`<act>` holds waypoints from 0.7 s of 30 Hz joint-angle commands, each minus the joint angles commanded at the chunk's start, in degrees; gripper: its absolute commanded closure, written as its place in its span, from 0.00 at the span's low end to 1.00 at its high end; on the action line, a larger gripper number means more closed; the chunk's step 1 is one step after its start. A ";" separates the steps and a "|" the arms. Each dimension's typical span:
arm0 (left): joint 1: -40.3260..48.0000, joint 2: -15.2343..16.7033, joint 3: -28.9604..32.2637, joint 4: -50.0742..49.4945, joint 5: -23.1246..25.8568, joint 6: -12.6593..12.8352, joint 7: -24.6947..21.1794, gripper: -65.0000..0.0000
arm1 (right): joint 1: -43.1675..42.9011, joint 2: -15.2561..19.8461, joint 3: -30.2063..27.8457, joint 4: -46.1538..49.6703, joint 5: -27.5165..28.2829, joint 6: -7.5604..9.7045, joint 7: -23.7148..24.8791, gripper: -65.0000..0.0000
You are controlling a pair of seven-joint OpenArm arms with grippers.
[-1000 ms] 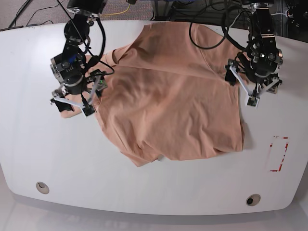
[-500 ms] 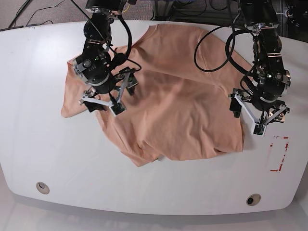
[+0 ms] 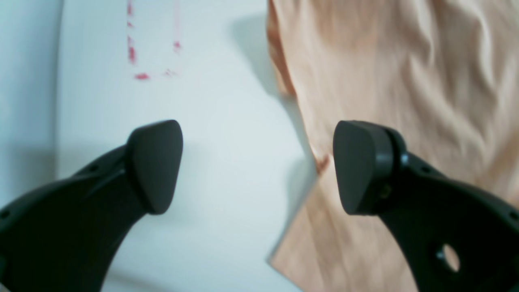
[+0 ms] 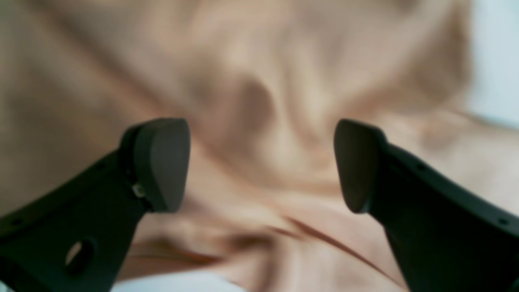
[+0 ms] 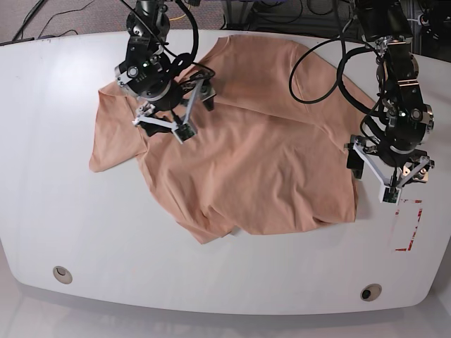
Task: Layout the t-shirt on the table in an organized manner, then fold the t-shirt properly
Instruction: 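Move both open grippers to new spots along the shirt edges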
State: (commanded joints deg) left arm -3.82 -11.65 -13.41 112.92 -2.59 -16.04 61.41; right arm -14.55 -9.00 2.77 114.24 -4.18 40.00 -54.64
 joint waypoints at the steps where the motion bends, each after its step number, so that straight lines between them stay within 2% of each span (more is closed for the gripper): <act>1: -0.53 0.09 0.00 0.00 0.00 0.00 0.00 0.15 | -0.35 0.00 -0.79 0.00 0.00 0.00 0.00 0.18; 12: -3.87 -0.09 0.00 -0.09 0.26 0.09 0.00 0.15 | -2.73 0.00 -1.32 1.93 -0.09 0.00 0.79 0.18; 21: -3.43 -0.09 0.00 -0.09 0.35 0.09 0.00 0.15 | -7.21 0.00 2.11 2.02 -0.09 0.00 11.60 0.18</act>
State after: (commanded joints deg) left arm -7.25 -11.74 -13.41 112.84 -2.24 -15.96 61.41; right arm -21.76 -9.00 4.88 116.26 -4.26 40.00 -43.03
